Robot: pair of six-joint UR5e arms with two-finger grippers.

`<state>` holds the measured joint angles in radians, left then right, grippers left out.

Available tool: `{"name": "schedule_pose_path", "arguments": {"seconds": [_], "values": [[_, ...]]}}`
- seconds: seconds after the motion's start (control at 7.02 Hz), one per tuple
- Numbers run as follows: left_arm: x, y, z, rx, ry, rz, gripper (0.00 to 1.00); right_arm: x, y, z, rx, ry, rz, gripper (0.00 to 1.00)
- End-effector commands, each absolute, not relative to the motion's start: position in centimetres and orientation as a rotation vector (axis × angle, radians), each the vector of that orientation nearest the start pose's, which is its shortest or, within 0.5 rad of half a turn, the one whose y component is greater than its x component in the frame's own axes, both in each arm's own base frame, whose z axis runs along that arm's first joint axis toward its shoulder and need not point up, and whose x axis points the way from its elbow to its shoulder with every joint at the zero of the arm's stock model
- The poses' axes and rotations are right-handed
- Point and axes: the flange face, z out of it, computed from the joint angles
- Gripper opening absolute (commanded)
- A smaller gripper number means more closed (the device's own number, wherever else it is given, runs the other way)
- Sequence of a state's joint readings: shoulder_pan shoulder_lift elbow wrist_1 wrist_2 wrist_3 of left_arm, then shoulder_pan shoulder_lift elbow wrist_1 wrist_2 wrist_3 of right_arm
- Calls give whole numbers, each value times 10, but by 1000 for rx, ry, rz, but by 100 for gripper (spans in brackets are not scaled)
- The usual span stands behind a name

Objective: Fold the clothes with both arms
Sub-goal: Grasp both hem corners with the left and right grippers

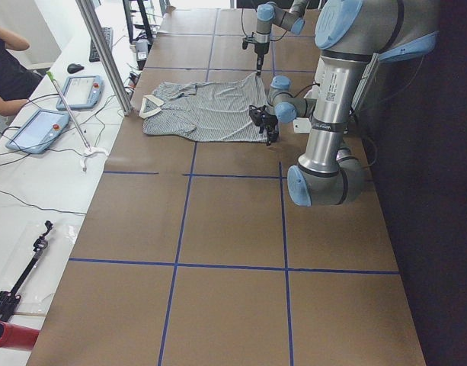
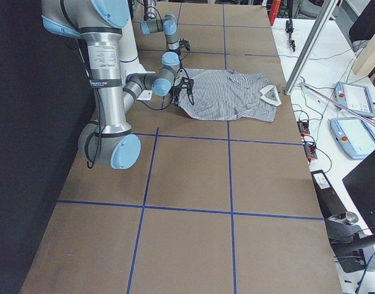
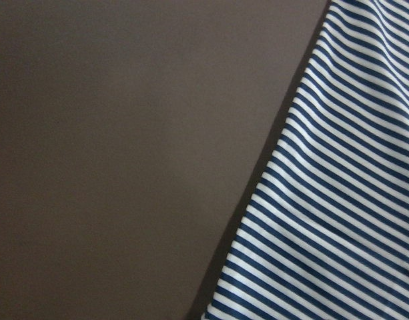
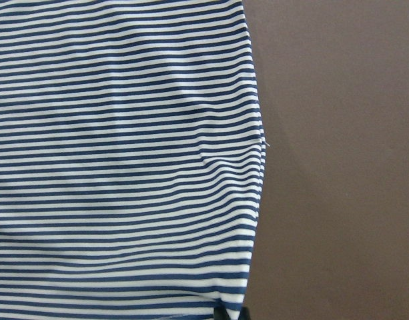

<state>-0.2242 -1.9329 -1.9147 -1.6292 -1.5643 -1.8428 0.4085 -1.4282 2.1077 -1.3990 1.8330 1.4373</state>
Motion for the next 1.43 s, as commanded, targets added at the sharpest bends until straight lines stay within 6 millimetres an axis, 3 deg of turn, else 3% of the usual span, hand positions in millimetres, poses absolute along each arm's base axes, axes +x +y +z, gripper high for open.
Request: {"name": "schedule_pose_path", "arguments": {"seconds": [0.0,0.14,0.29,0.71,1.14,1.28], "values": [[545,-261,309,-14,771,-473,54,-419,-299,325,-10,-882,146,0],[544,-262,308,-12,772,-475,20,-418,-300,326,-10,-880,148,0],[543,-261,306,-10,773,-472,0,-418,-300,327,-11,-879,149,0],[535,-263,287,-12,813,-483,0,-417,-300,327,-12,-878,149,0],[485,-257,273,28,848,-391,0,-398,-307,323,-72,-909,138,0],[467,-249,261,31,816,-374,0,-386,-299,331,-99,-906,125,0]]}}
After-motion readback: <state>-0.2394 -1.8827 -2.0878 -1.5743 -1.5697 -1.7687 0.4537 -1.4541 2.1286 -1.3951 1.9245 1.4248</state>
